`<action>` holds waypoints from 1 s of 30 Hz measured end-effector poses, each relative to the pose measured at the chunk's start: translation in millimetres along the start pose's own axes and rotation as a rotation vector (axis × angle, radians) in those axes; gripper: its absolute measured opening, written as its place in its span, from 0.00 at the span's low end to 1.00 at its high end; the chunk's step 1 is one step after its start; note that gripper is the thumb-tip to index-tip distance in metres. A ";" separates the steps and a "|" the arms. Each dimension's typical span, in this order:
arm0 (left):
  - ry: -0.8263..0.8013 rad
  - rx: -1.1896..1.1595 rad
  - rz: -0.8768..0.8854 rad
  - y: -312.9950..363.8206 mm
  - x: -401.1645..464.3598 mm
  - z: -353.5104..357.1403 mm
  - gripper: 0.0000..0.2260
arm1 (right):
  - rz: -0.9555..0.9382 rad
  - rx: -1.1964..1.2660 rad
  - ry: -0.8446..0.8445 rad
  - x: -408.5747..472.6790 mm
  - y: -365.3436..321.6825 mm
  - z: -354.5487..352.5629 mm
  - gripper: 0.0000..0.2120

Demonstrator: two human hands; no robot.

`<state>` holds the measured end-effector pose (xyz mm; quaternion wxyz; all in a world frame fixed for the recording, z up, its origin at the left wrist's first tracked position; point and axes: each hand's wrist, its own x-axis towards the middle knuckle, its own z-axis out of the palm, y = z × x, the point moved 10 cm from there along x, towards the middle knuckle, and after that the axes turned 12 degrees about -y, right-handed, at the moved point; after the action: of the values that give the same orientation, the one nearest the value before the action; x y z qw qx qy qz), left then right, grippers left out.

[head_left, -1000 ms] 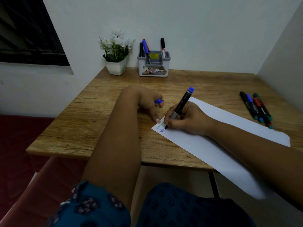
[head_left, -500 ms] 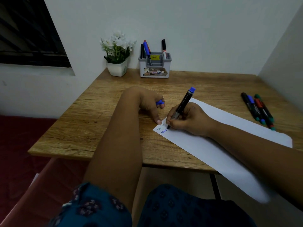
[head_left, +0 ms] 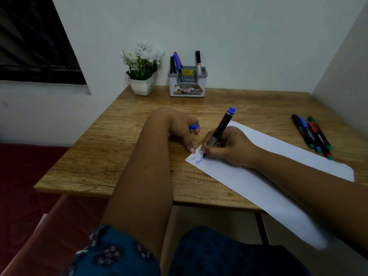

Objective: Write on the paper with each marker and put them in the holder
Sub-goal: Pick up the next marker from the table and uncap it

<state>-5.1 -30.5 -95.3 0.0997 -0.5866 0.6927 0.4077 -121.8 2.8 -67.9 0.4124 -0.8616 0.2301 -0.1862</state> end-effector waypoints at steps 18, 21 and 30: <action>0.001 0.019 -0.012 3.9 -6.5 1.2 0.24 | 0.040 0.022 0.015 -1.0 2.5 -1.1 0.04; -0.006 0.021 -0.018 5.1 -7.1 2.3 0.24 | 0.075 0.043 0.041 -0.6 6.3 -4.5 0.05; 0.168 -0.500 0.201 15.0 -8.1 -12.8 0.12 | -0.037 0.875 0.346 0.4 18.4 -63.0 0.06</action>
<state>-11.7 -33.6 -75.3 -0.1470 -0.5533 0.6309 0.5237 -158.2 -47.0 -45.3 0.6891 -0.5669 0.1799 -0.4140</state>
